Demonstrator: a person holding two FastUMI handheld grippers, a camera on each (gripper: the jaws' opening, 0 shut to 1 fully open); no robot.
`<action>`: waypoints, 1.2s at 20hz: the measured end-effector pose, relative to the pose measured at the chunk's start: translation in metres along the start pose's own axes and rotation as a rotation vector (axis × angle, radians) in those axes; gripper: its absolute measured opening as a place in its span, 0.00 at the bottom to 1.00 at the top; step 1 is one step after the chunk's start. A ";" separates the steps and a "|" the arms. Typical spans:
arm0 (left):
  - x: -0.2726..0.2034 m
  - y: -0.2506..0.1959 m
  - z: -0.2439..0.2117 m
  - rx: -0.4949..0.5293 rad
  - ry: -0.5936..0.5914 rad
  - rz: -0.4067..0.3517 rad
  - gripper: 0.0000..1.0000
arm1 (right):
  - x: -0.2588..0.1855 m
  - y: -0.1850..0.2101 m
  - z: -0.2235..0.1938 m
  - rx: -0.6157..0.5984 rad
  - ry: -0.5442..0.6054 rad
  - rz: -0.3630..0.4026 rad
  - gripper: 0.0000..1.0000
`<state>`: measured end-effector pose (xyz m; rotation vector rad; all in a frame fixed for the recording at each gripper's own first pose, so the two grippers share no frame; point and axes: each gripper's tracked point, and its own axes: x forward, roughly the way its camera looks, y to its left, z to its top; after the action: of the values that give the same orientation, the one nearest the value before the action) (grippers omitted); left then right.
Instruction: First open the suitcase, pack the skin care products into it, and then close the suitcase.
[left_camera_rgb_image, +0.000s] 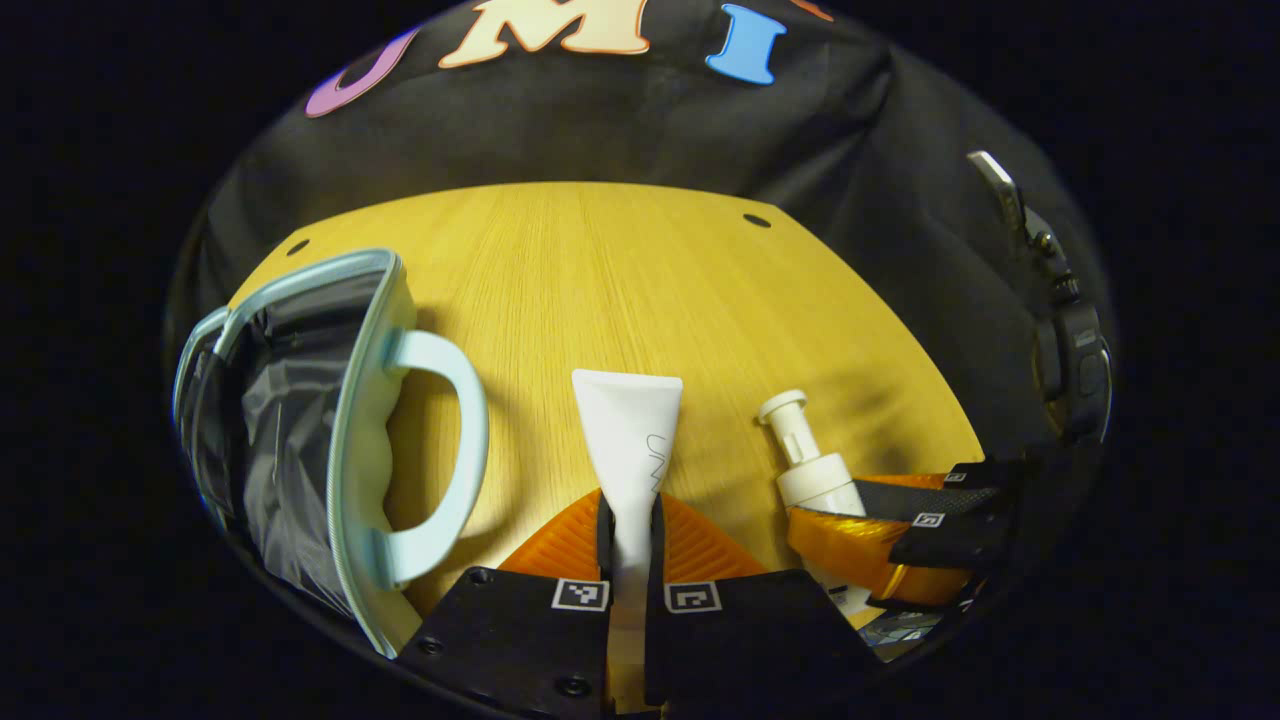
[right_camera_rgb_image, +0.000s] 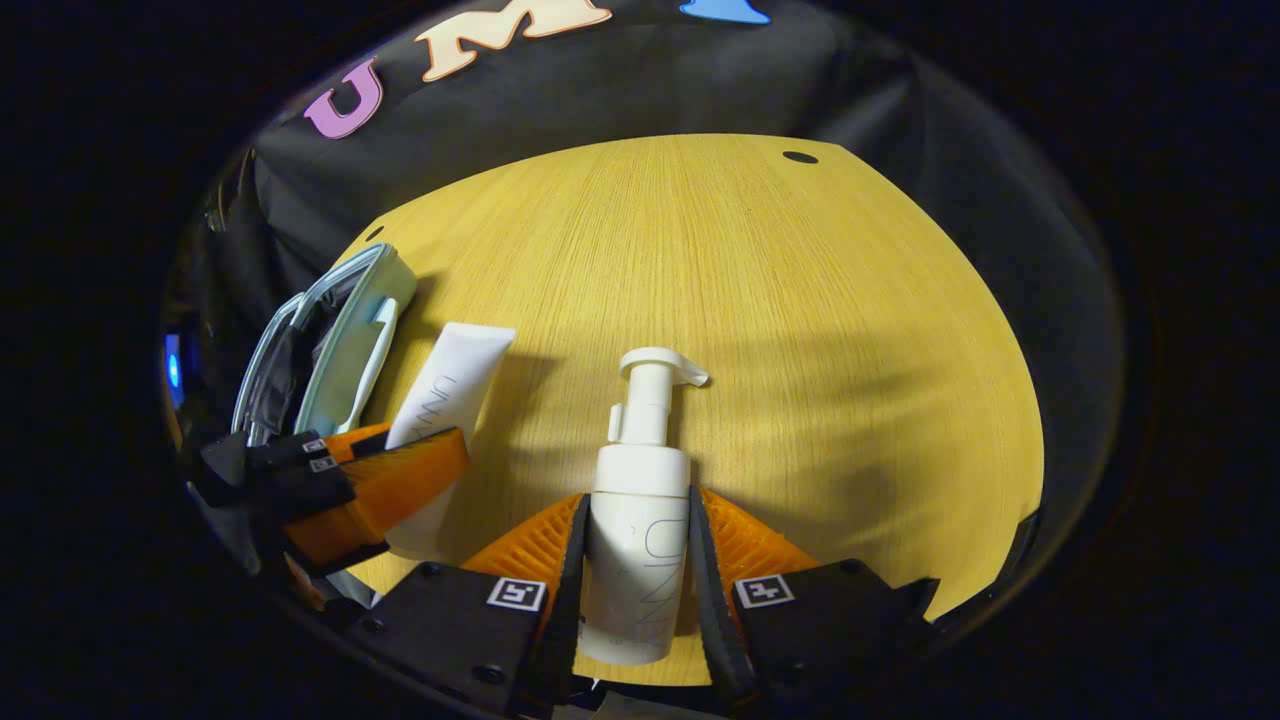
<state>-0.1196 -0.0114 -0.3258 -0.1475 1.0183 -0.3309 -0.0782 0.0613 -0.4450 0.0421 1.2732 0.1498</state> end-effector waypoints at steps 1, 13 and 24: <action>-0.005 -0.001 0.010 0.003 -0.011 -0.006 0.06 | -0.001 0.001 0.000 0.000 0.001 0.004 0.54; -0.070 0.128 0.053 -0.065 -0.087 0.168 0.06 | -0.024 0.028 0.051 0.074 -0.113 0.074 0.53; -0.060 0.248 -0.010 -0.222 0.033 0.295 0.06 | -0.061 0.114 0.107 0.092 -0.211 0.209 0.53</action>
<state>-0.1071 0.2426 -0.3502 -0.1895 1.0911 0.0486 -0.0031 0.1712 -0.3426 0.2637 1.0620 0.2597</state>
